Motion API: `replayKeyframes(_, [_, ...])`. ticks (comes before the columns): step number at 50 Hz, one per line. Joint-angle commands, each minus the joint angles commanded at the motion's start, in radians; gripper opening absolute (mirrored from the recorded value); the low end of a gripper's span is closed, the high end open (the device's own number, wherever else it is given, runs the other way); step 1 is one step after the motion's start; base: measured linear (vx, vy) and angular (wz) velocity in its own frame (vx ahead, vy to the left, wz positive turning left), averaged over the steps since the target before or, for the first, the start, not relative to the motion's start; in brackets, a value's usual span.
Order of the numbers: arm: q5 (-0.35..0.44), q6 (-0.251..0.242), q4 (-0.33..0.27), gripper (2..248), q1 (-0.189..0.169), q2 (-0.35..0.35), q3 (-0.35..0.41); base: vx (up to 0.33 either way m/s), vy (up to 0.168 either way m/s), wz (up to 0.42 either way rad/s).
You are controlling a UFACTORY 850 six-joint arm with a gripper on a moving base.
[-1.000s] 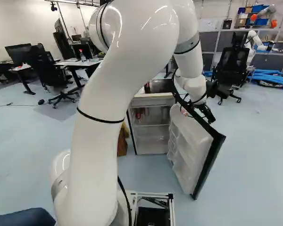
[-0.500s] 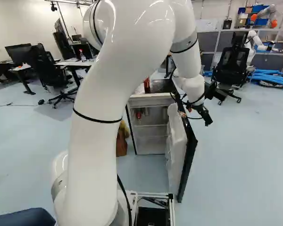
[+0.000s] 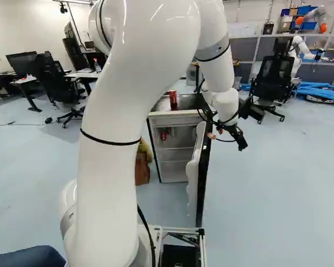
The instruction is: Grab a drink from the fridge
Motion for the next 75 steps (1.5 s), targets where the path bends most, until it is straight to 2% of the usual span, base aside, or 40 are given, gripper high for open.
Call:
replayKeyframes(31, [0.0,0.0,0.0,247,0.024,0.055,0.075,0.0,0.0,0.0])
replayKeyframes(75, [0.0,0.0,-0.022,247,0.083,0.156,0.208,0.0,0.0,0.0])
